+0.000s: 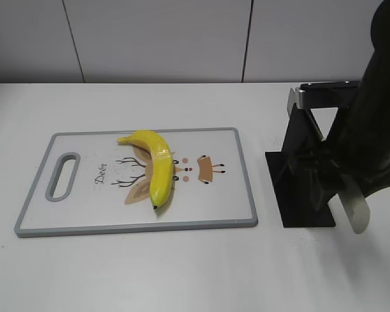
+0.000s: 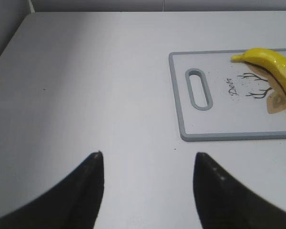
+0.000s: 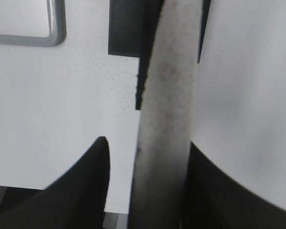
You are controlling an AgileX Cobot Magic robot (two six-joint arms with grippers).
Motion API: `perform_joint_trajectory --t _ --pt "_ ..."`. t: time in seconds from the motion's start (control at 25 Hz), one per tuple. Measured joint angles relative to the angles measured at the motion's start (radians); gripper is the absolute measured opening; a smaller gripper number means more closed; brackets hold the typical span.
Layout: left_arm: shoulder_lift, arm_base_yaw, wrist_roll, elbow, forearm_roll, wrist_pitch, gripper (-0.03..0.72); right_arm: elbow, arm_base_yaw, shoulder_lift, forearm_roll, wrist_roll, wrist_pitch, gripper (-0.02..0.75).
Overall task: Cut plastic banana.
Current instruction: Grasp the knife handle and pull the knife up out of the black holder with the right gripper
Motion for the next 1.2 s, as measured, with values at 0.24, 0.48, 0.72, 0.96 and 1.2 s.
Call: perform_joint_trajectory --t 0.24,0.48,0.72,0.96,1.2 --pt "0.000 0.000 0.000 0.000 0.000 0.000 0.554 0.000 0.000 0.000 -0.009 0.022 0.012 0.169" --pt "0.000 0.000 0.000 0.000 0.000 0.000 0.552 0.000 0.000 -0.003 -0.009 0.027 0.018 0.169" --pt "0.000 0.000 0.000 0.000 0.000 0.000 0.552 0.000 0.000 -0.058 0.017 0.030 0.032 0.169" --pt "0.000 0.000 0.000 0.000 0.000 0.000 0.552 0.000 0.000 -0.123 0.022 0.033 0.058 0.169" --pt "0.000 0.000 0.000 0.000 0.000 0.000 0.552 -0.019 0.000 -0.168 0.022 0.035 0.072 0.169"
